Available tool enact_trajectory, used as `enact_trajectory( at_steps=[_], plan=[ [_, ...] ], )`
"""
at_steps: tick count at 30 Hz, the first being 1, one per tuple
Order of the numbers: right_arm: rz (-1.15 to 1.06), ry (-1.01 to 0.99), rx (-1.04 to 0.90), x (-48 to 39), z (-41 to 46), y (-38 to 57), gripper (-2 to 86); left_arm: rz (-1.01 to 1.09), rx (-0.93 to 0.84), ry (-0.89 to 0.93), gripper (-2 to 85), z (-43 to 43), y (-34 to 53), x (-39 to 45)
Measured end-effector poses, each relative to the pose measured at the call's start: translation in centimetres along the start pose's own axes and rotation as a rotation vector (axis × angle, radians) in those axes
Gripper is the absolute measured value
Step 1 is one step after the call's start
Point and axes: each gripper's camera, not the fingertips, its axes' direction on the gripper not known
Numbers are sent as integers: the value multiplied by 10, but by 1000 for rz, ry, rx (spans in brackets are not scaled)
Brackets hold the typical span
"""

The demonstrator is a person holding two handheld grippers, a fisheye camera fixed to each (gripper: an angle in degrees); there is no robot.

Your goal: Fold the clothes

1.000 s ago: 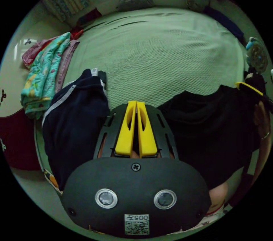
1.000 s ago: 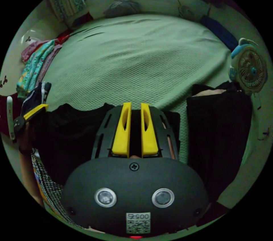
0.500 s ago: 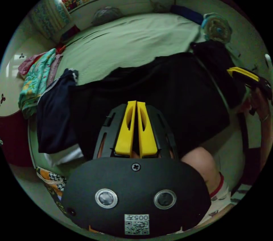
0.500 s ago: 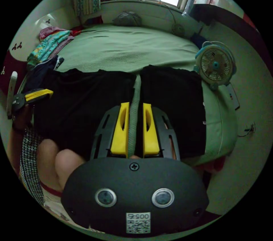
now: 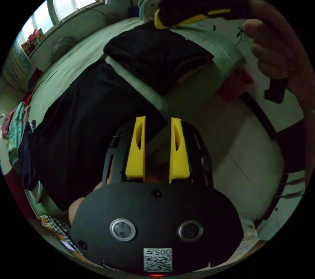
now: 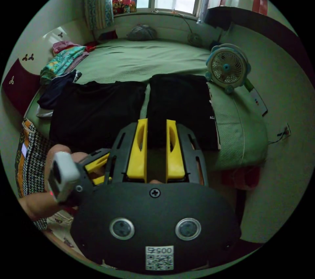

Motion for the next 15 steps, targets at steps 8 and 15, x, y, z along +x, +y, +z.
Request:
enact_trajectory(
  at_steps=[8,15],
  plan=[
    [-20,-9,-20,17,2,-4,87,-17,-99,-127,80,12,6,46],
    [-12,-89,-46,26,18,-45,92,-100,-17,94,36,-44,37,21]
  ],
)
